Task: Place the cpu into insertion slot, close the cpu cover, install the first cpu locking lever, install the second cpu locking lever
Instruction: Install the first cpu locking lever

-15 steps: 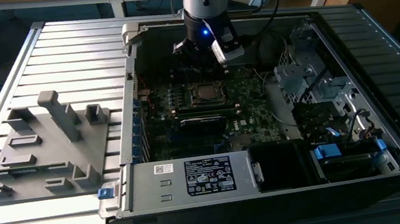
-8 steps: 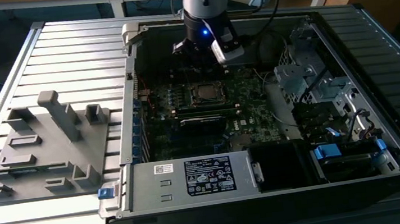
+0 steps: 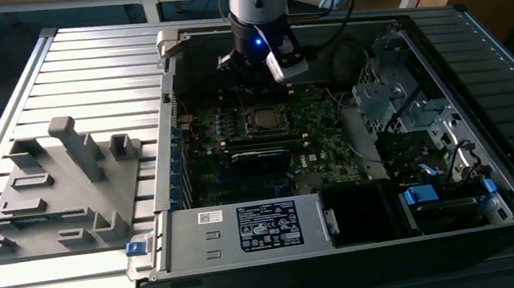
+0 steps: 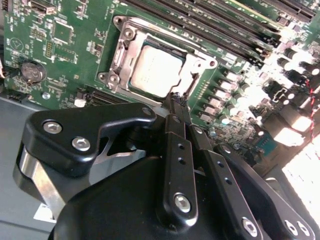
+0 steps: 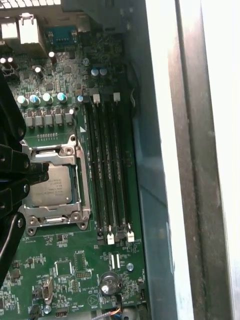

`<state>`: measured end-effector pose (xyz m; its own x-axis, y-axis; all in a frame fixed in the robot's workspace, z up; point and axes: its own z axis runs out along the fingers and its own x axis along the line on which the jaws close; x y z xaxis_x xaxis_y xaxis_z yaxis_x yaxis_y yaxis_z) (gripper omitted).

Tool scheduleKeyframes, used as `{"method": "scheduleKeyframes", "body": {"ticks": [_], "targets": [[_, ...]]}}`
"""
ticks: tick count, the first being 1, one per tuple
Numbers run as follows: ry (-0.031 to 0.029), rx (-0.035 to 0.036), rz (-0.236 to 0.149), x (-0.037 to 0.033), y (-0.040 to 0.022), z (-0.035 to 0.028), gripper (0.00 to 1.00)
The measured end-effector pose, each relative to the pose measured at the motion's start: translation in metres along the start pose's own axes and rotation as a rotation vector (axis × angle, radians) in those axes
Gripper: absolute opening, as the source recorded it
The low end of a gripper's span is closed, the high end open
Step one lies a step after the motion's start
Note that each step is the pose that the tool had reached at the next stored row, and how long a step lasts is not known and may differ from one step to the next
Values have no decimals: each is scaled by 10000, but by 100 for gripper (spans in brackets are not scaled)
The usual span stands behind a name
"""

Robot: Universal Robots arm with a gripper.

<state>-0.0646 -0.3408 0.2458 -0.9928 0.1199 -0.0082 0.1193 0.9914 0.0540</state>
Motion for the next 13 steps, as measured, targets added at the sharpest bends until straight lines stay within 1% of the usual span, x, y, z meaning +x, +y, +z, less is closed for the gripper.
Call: {"method": "scheduleKeyframes", "body": {"ticks": [4, 8, 13], "targets": [[-14, -2, 0, 44, -5, 0, 11], [-14, -1, -2, 48, -6, -2, 11], [-15, -3, 0, 48, -5, -19, 11]]}}
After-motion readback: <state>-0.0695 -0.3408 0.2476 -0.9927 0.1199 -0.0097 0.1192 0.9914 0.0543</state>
